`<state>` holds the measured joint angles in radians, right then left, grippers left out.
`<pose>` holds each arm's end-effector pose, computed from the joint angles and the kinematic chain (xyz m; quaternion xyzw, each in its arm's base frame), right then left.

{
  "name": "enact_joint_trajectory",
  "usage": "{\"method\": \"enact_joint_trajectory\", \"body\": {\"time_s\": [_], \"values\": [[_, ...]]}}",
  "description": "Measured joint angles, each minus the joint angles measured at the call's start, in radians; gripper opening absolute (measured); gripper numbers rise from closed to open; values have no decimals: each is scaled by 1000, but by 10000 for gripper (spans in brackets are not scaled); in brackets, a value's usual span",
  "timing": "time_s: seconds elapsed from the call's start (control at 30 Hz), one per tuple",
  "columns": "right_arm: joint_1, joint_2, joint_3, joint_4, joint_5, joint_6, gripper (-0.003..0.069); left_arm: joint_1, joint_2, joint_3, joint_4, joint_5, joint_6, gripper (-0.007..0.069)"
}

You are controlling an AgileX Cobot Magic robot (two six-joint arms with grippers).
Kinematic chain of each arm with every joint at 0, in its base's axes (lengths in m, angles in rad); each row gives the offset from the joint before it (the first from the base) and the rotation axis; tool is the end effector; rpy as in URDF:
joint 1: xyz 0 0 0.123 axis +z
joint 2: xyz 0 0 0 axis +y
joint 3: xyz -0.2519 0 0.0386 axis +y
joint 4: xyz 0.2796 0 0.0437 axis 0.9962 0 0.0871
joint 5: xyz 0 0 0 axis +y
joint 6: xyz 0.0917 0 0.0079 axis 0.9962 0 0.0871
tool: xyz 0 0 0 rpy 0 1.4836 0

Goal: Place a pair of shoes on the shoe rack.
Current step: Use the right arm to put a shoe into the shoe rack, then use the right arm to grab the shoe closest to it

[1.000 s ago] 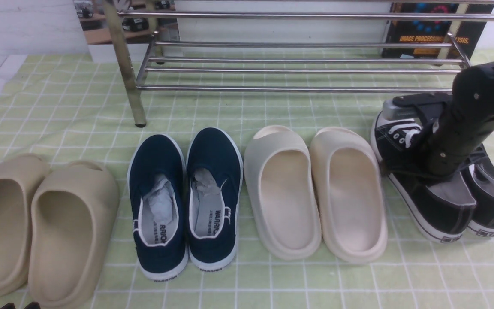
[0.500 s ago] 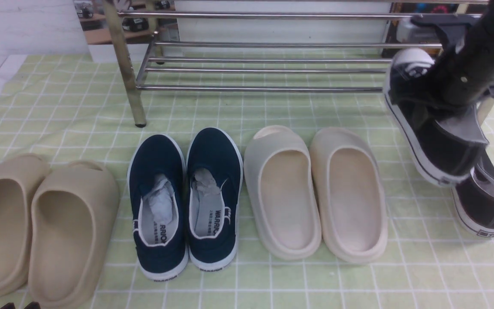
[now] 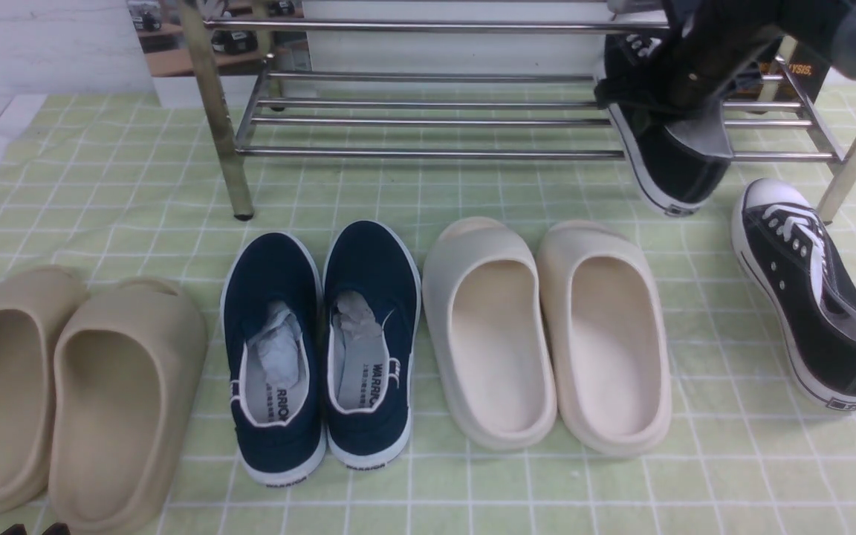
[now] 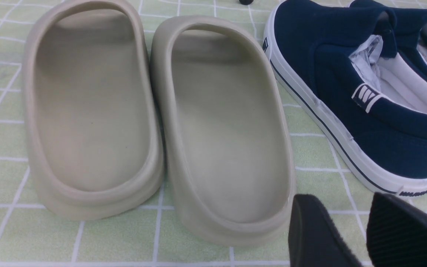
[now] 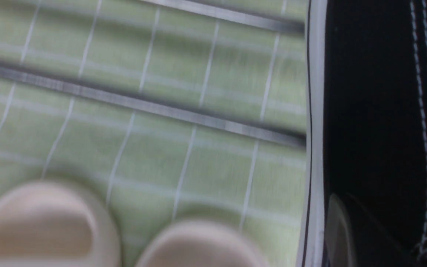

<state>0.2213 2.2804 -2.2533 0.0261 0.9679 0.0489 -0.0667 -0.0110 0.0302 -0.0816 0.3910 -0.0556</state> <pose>0.5173 0.1184 0.2525 -0.0779 0.9423 0.0563 0.3208 0.1149 -0.0105 0.1679 -0.0170 0.8110 -0.0703 0.5805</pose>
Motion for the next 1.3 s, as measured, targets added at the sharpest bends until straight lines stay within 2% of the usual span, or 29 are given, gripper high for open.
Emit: {"method": "enact_joint_trajectory", "body": {"time_s": [0.17, 0.2, 0.3, 0.33, 0.37, 0.4, 0.43, 0.47, 0.5, 0.53, 0.57, 0.63, 0.77, 0.83, 0.97, 1.0, 1.1, 1.3], "values": [[0, 74, -95, -5, -2, -49, 42, 0, 0, 0, 0, 0, 0, 240], [0, 83, -100, -5, -4, -57, 74, 0, 0, 0, 0, 0, 0, 240], [-1, 76, -110, -10, -9, -70, 235, 0, 0, 0, 0, 0, 0, 240], [-1, 76, -110, -10, -9, -70, 235, 0, 0, 0, 0, 0, 0, 240], [-1, 59, -110, -10, 1, -72, 349, 0, 0, 0, 0, 0, 0, 240], [-1, 47, -107, -8, 5, -73, 399, 0, 0, 0, 0, 0, 0, 240], [-1, 43, -106, -7, 5, -73, 411, 0, 0, 0, 0, 0, 0, 240], [-1, 8, -91, 4, 17, -73, 505, 0, 0, 0, 0, 0, 0, 240], [-1, -31, -71, 15, 19, -73, 566, 0, 0, 0, 0, 0, 0, 240], [-1, -38, -67, 16, 21, -73, 575, 0, 0, 0, 0, 0, 0, 240], [-1, -97, -33, 23, 28, -73, 620, 0, 0, 0, 0, 0, 0, 240], [-1, -193, 20, 19, 67, -73, 662, 0, 0, 0, 0, 0, 0, 240], [-6, -366, 148, -38, 193, -49, 653, 0, 0, 0, 0, 0, 0, 240], [-24, -437, 266, -74, 252, -9, 610, 0, 0, 0, 0, 0, 0, 240], [-83, -464, 526, -105, 262, 56, 512, 0, 0, 0, 0, 0, 0, 240], [-90, -464, 540, -105, 262, 60, 508, 0, 0, 0, 0, 0, 0, 240], [-141, -444, 748, -103, 150, 100, 468, 0, 0, 0, 0, 0, 0, 240], [-172, -387, 857, -88, -63, 119, 484, 0, 0, 0, 0, 0, 0, 240]]}}
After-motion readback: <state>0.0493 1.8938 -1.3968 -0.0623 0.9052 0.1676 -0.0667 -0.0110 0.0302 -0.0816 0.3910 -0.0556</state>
